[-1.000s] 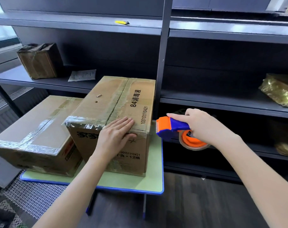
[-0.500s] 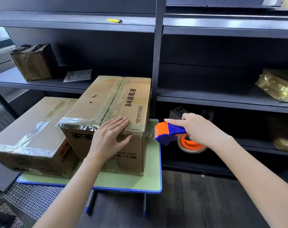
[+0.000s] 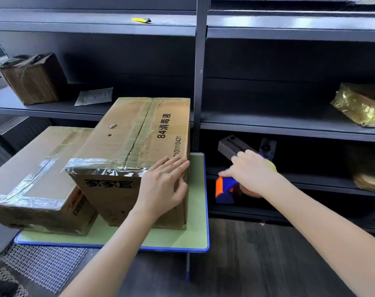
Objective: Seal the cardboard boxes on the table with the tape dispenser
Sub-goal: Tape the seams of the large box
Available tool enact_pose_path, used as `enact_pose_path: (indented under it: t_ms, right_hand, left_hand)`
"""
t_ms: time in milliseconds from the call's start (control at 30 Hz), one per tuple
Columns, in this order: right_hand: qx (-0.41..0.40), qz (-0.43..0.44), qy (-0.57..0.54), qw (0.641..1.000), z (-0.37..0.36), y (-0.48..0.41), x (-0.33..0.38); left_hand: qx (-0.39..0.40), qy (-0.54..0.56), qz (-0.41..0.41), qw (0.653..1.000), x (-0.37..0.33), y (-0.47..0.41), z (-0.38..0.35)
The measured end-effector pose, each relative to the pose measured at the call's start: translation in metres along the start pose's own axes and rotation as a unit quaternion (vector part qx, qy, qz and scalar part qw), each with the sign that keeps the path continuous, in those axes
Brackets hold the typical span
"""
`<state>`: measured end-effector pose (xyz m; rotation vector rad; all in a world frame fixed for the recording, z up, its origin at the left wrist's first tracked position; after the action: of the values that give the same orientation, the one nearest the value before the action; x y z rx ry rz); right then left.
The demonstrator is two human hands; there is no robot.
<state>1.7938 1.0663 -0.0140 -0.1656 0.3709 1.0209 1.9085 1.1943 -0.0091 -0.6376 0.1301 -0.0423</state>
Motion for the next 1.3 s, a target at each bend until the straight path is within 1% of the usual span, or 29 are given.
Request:
enact_pose_path:
  t_ms: [67,200,267,333,400,467,567,633,700,767,900,967,1033,1100,1167,1233,1300]
  right_hand:
    - [0.034,-0.015,-0.033,0.999,-0.018,0.007,-0.004]
    - [0.013,-0.069,-0.123,0.990,-0.019,0.006,-0.004]
    - [-0.005,-0.079,-0.139,0.987,-0.013,0.002,-0.001]
    - [-0.011,-0.090,-0.148,0.985,-0.010,0.000,-0.002]
    - [-0.017,-0.100,-0.152,0.983,-0.008,-0.001,-0.003]
    - [-0.019,-0.121,-0.161,0.979,-0.008,-0.003,-0.004]
    - [-0.023,-0.156,-0.168,0.973,-0.006,-0.006,-0.010]
    - [-0.042,-0.172,-0.154,0.972,-0.002,-0.006,-0.012]
    - [-0.064,-0.183,-0.169,0.966,0.007,-0.009,-0.009]
    - [-0.091,-0.188,-0.190,0.959,0.019,-0.014,-0.005]
    - [-0.161,-0.199,-0.157,0.954,0.047,-0.020,0.004]
    - [-0.190,-0.220,-0.172,0.941,0.059,-0.019,0.002]
    - [-0.200,-0.238,-0.212,0.926,0.072,-0.022,0.000]
    - [-0.209,-0.225,-0.230,0.924,0.082,-0.031,0.009]
    - [-0.242,-0.186,-0.216,0.928,0.094,-0.039,0.030]
    - [-0.274,-0.155,-0.213,0.925,0.101,-0.046,0.055]
    - [-0.288,-0.138,-0.213,0.923,0.103,-0.053,0.077]
  left_hand:
    - [-0.025,0.000,0.002,1.000,-0.002,0.001,0.000]
    - [-0.101,-0.058,0.037,0.993,-0.011,0.001,-0.011]
    - [-0.136,-0.105,0.046,0.984,-0.012,0.002,-0.018]
    - [-0.154,-0.138,0.041,0.978,-0.013,0.003,-0.023]
    - [-0.168,-0.156,0.039,0.973,-0.015,0.003,-0.023]
    - [-0.176,-0.153,0.055,0.971,-0.014,0.002,-0.020]
    - [-0.160,-0.132,0.082,0.975,-0.011,0.004,-0.019]
    - [-0.151,-0.125,0.082,0.977,-0.012,0.005,-0.021]
    - [-0.140,-0.100,0.080,0.982,-0.011,0.002,-0.021]
    - [-0.123,-0.058,0.077,0.988,-0.008,-0.001,-0.015]
    - [-0.100,0.046,0.088,0.990,0.007,0.008,0.014]
    - [-0.099,0.051,0.099,0.989,0.020,0.015,0.028]
    - [-0.096,0.035,0.114,0.988,0.036,0.020,0.039]
    - [-0.082,0.024,0.134,0.987,0.051,0.026,0.045]
    - [-0.071,0.018,0.147,0.986,0.063,0.033,0.052]
    - [-0.076,0.010,0.153,0.985,0.073,0.037,0.061]
    - [-0.085,-0.012,0.144,0.986,0.078,0.039,0.067]
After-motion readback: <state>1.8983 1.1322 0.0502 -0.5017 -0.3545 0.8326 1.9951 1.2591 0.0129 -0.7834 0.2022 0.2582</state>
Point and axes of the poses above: each hand's wrist, its own y-axis away from the middle knuckle, its own z-axis out of the back of the hand, x = y × z, the point moved 7 cm from there along -y, towards the middle knuckle, and after that the axes turned 9 degrees about -z, right-handed, at the moved point
